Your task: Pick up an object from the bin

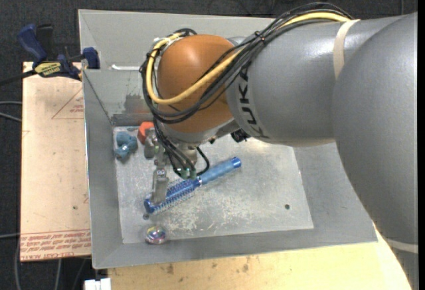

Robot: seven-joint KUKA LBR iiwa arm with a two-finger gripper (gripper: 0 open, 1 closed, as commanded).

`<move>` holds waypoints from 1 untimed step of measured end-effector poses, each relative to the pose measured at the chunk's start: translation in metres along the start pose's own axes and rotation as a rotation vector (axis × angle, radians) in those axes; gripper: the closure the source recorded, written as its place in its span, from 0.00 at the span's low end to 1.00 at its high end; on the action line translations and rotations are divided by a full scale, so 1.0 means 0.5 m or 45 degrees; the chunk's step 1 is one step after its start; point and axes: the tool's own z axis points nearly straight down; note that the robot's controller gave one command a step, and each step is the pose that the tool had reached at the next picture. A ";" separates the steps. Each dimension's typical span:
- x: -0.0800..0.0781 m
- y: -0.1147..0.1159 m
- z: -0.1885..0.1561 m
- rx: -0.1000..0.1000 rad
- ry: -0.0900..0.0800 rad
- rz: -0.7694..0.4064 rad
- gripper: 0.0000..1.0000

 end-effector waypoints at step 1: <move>0.019 -0.124 0.135 0.003 -0.002 -0.239 0.00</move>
Offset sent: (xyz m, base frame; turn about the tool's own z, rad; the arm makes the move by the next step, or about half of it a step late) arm -0.0089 -0.0596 -0.0648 -0.1909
